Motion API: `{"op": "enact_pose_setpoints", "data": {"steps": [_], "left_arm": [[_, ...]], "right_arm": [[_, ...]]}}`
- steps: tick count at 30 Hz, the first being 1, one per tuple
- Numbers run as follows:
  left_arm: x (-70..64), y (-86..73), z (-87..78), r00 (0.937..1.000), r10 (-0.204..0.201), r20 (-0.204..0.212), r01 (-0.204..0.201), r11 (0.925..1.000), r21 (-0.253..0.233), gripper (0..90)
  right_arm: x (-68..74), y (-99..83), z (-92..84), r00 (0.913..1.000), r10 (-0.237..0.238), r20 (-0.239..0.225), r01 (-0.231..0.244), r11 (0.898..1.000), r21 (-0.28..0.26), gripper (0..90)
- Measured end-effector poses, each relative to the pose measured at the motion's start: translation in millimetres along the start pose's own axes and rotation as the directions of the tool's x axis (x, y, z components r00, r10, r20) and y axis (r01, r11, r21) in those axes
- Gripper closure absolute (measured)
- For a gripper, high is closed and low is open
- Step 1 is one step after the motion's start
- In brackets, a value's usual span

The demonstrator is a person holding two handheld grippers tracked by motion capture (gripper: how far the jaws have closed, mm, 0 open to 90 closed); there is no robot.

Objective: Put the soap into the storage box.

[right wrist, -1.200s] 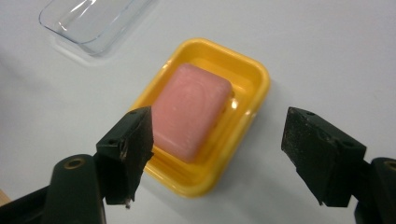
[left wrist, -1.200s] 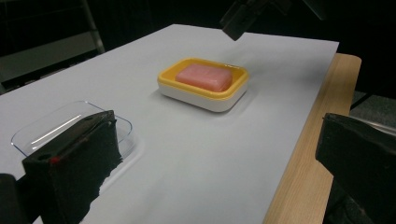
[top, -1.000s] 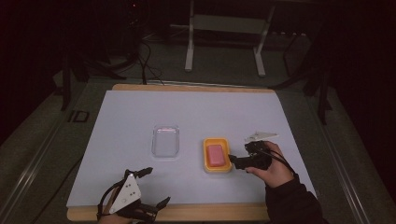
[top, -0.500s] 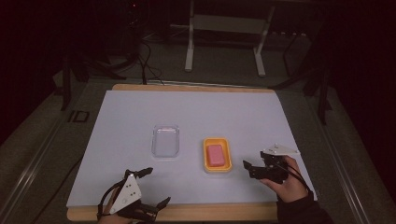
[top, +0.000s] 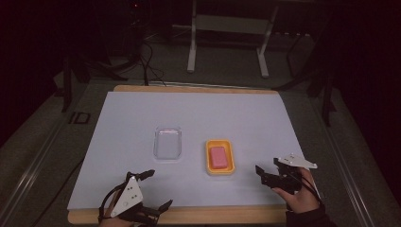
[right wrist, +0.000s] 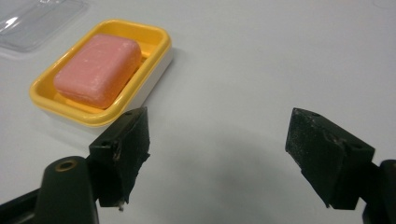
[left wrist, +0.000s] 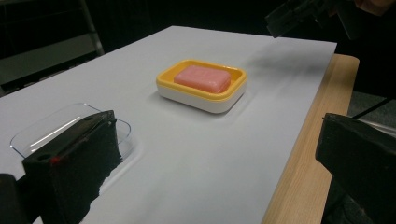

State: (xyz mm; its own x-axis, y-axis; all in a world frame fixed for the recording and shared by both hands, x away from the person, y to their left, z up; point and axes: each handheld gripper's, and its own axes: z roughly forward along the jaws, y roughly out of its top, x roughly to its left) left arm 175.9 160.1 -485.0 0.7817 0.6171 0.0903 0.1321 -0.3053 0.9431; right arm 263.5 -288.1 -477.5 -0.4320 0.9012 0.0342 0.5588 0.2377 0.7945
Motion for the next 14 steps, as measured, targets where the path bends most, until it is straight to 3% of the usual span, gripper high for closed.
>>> {"op": "enact_pose_setpoints", "data": {"steps": [3,14], "left_arm": [[0.1,0.3,-0.3,1.0000,0.001,0.001,-0.001,1.0000,-0.001,0.3],[0.1,0.3,-0.3,1.0000,0.002,0.000,-0.002,1.0000,0.000,0.3]], "right_arm": [[-2.4,0.2,-2.3,0.9997,0.023,0.009,-0.022,1.000,-0.018,21.7],[-3.6,-3.1,2.2,0.9997,0.000,0.023,0.000,1.000,-0.002,21.8]]}}
